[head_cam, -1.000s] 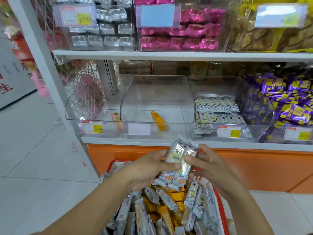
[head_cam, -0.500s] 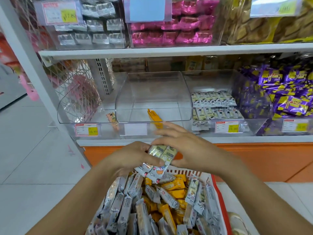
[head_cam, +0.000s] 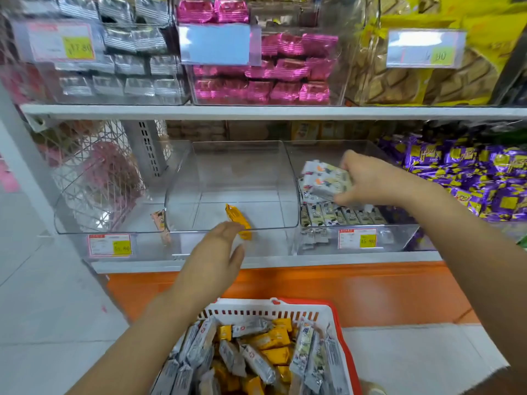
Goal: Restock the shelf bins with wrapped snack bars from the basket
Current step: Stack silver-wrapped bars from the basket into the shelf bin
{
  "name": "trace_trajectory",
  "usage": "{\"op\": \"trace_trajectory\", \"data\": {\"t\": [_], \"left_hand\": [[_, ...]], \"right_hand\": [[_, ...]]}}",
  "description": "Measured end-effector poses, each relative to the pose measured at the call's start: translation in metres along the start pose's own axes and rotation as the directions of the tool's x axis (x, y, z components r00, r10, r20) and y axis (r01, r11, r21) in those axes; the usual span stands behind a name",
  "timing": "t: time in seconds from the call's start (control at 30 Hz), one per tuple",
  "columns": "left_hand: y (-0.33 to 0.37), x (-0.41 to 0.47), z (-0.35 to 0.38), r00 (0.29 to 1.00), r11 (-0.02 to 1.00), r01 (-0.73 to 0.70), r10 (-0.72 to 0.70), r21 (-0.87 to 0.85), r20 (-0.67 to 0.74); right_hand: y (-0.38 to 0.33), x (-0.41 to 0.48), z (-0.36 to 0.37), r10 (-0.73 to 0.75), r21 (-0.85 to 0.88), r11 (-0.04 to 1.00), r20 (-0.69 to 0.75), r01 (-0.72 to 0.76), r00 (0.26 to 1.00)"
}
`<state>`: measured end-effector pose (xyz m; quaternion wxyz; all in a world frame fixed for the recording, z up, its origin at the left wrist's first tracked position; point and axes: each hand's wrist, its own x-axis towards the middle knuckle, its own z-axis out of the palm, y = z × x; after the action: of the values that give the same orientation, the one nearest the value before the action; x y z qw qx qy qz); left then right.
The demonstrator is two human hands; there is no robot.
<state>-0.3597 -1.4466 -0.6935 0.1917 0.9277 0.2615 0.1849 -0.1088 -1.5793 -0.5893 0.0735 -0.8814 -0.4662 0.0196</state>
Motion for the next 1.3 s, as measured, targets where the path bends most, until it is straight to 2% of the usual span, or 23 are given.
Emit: {"op": "trace_trajectory", "data": {"t": [0.07, 0.13, 0.23, 0.4, 0.47, 0.6, 0.7, 0.77, 0.87, 0.93, 1.07, 1.13, 1.2, 1.3], "left_hand": [[-0.005, 0.001, 0.01, 0.998, 0.996, 0.005, -0.01, 0.089, 0.054], [-0.007, 0.001, 0.013, 0.998, 0.994, -0.007, 0.001, 0.105, 0.056], [-0.008, 0.003, 0.013, 0.999, 0.996, -0.015, 0.012, 0.086, 0.033], [-0.007, 0.002, 0.013, 1.0, 0.995, -0.015, 0.013, 0.098, 0.025], [-0.009, 0.002, 0.014, 0.999, 0.994, -0.026, 0.023, 0.104, 0.026], [-0.009, -0.001, 0.013, 0.999, 0.993, -0.037, 0.032, 0.108, 0.041], [-0.006, -0.006, 0.009, 0.999, 0.997, -0.047, 0.045, 0.066, 0.03], [-0.006, -0.013, 0.005, 0.999, 0.999, -0.045, 0.045, 0.009, -0.018], [-0.01, -0.023, -0.004, 0.997, 1.0, -0.013, 0.01, -0.027, -0.075], [-0.02, -0.032, -0.01, 0.999, 0.999, 0.027, -0.025, 0.045, -0.047], [-0.052, -0.051, -0.015, 0.989, 0.986, 0.132, -0.138, 0.102, 0.05], [-0.072, -0.062, -0.014, 0.962, 0.966, 0.207, -0.23, 0.156, 0.148], [-0.091, -0.076, -0.011, 0.909, 0.94, 0.266, -0.318, 0.215, 0.269], [-0.111, -0.099, -0.008, 0.782, 0.878, 0.313, -0.454, 0.362, 0.426]], "right_hand": [[0.025, 0.012, 0.007, 0.183, -0.07, 0.981, 0.069, -0.179, 0.981], [0.041, 0.019, 0.019, 0.285, -0.168, 0.952, 0.168, -0.258, 0.944], [0.056, 0.03, 0.04, 0.335, -0.232, 0.931, 0.243, -0.28, 0.91], [0.05, 0.04, 0.065, 0.37, -0.221, 0.923, 0.298, -0.314, 0.88], [0.046, 0.041, 0.069, 0.38, -0.211, 0.921, 0.302, -0.327, 0.874], [0.043, 0.042, 0.068, 0.376, 0.029, 0.918, 0.246, -0.395, 0.893], [0.044, 0.04, 0.068, 0.409, 0.032, 0.905, 0.208, -0.424, 0.888], [0.04, 0.034, 0.063, 0.428, 0.022, 0.901, 0.121, -0.434, 0.895], [0.025, 0.024, 0.052, 0.361, 0.095, 0.931, -0.08, -0.354, 0.929], [0.002, 0.017, 0.046, 0.25, 0.122, 0.964, -0.109, -0.237, 0.962], [-0.061, -0.012, 0.046, 0.041, 0.174, 0.984, -0.022, -0.037, 0.999], [-0.09, -0.027, 0.06, -0.041, 0.211, 0.977, 0.038, 0.033, 0.998], [-0.115, -0.038, 0.086, -0.135, 0.255, 0.962, 0.146, 0.095, 0.98], [-0.143, -0.048, 0.138, -0.271, 0.304, 0.936, 0.305, 0.176, 0.913]]}}
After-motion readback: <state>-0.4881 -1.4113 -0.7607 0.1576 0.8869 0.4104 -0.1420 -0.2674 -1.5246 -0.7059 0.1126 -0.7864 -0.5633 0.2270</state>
